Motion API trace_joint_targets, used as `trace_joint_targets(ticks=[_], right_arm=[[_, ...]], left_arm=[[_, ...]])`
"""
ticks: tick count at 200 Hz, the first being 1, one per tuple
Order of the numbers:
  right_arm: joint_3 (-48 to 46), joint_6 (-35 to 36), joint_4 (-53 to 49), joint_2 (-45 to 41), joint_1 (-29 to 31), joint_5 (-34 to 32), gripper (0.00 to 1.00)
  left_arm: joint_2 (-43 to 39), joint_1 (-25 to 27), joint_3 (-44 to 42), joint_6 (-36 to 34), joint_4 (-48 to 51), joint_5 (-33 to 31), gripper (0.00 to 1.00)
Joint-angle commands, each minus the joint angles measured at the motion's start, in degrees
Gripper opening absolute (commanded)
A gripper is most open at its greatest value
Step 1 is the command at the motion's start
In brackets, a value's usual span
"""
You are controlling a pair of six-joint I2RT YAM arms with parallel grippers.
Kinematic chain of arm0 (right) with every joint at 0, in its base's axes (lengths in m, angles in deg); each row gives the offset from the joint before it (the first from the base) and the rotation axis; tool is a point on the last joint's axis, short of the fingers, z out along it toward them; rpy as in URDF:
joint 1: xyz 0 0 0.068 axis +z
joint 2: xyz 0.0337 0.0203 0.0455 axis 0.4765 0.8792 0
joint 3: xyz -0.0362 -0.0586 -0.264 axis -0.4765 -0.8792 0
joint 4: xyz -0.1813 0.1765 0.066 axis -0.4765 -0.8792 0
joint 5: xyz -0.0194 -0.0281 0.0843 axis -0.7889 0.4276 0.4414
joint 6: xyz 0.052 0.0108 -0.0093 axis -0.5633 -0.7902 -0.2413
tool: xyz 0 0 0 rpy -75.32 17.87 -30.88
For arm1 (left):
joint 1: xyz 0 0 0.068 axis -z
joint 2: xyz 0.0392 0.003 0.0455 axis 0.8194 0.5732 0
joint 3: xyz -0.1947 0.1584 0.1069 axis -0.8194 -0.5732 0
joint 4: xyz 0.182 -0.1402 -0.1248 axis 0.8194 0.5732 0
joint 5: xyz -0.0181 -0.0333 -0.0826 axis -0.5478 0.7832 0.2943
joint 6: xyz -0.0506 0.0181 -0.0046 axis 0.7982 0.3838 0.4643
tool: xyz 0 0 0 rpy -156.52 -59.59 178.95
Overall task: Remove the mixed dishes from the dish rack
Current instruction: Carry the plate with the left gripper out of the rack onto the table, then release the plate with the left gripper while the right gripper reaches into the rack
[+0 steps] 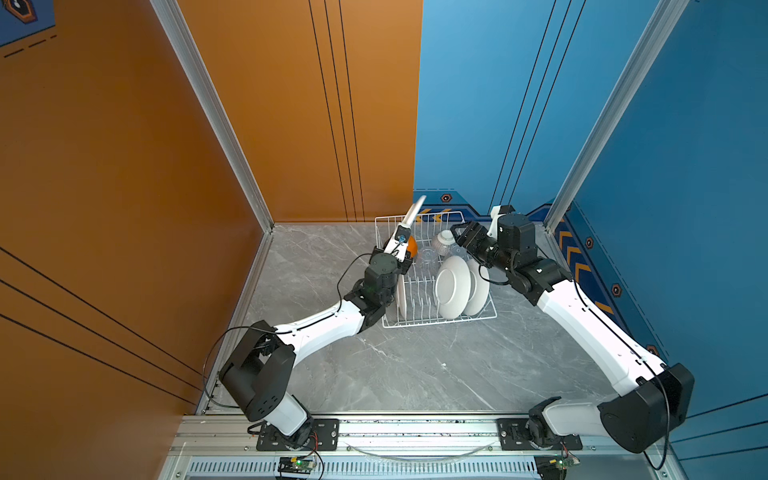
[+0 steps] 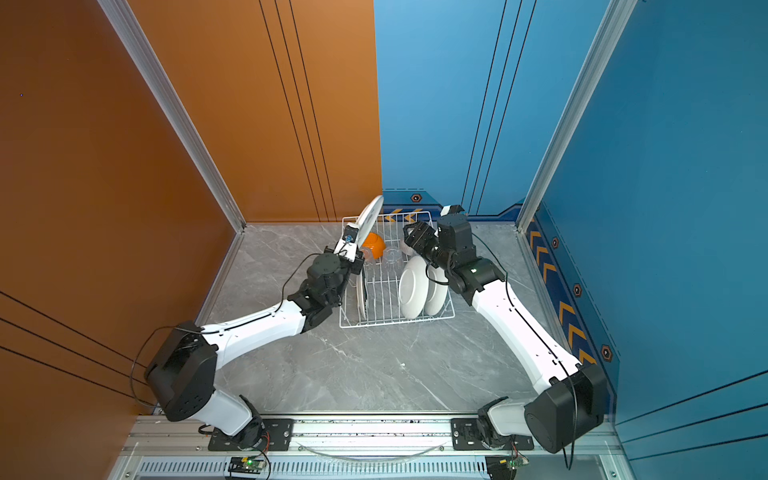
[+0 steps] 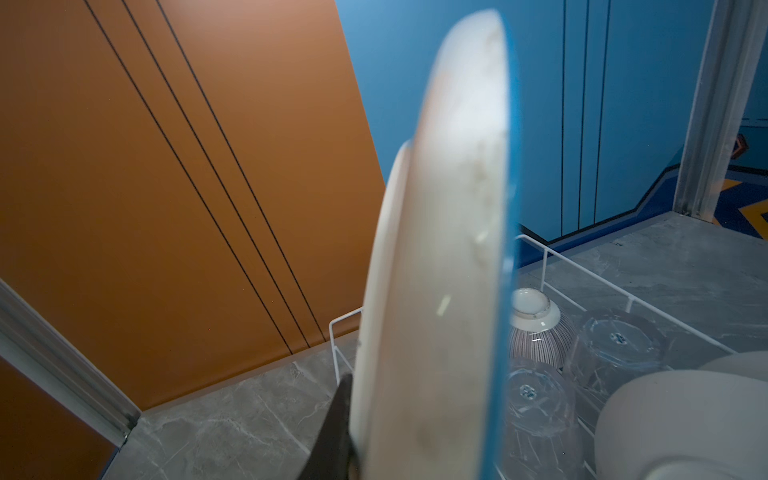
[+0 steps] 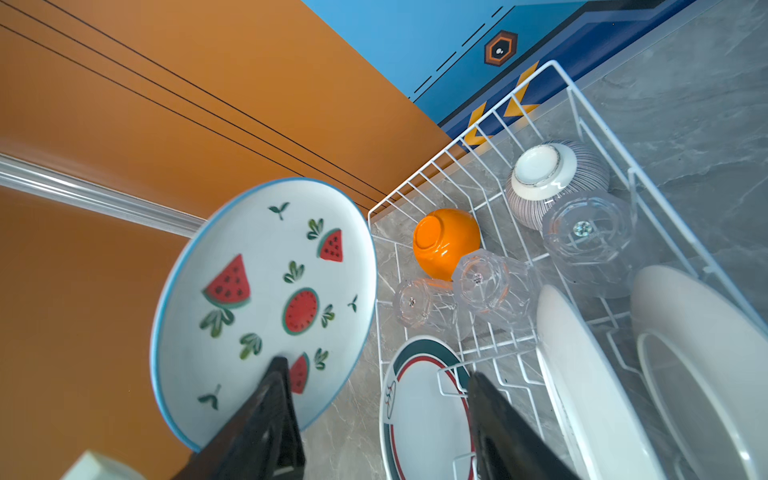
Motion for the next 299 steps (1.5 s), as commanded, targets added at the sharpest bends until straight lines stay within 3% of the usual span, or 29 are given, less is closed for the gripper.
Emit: trace_joint_targets(ticks=[1,40,63,109,146,182,210,244,265,299], right_arm=[[-3.23,3.94,0.11,-3.01,-0.32,-0.16,0.7],[-7.18,6.73,-0.44,-5.65,-0.3,-1.51,0.7],[-7.31,9.53,-1.81,-6.24,0.46,-2.29,0.7],[-6.17,18.07,-6.77,-6.72,4.97,-4.84,0.71],[-7.02,21.68,-8.16,-6.61,7.23,-4.09,0.71],[-8.49,22.74,-10.1,-7.25,9.3,-5.22,0.71],[-9.94,21.51,-10.12,-8.15,11.09,-7.71,0.71],[-9.36,21.4,-10.77,-6.7,14.11,-7.27,0.71],[-8.83,20.62,-11.77,-5.53,15.63,-7.76,0.7],[-8.59,19.04,-11.87,-4.18,18.67,-9.5,0.7]], left_arm=[[-5.45,-4.9,2.43,13.79,4.21,4.79,0.0],[-11.82,-15.28,-1.47,26.39,10.02,11.72,0.0],[-15.6,-18.86,-2.81,28.84,14.33,12.59,0.0],[-24.72,-26.2,-9.38,41.55,25.08,15.93,0.0],[-33.23,-29.11,-15.01,44.99,33.99,18.88,0.0],[-42.18,-33.22,-22.57,49.9,42.2,26.01,0.0],[-47.67,-37.94,-27.85,54.13,43.28,31.78,0.0],[-47.12,-42.29,-31.01,57.73,42.25,42.22,0.0],[-46.14,-45.13,-35.44,62.51,35.76,48.36,0.0],[-43.37,-47.68,-39.87,65.02,28.14,51.32,0.0]])
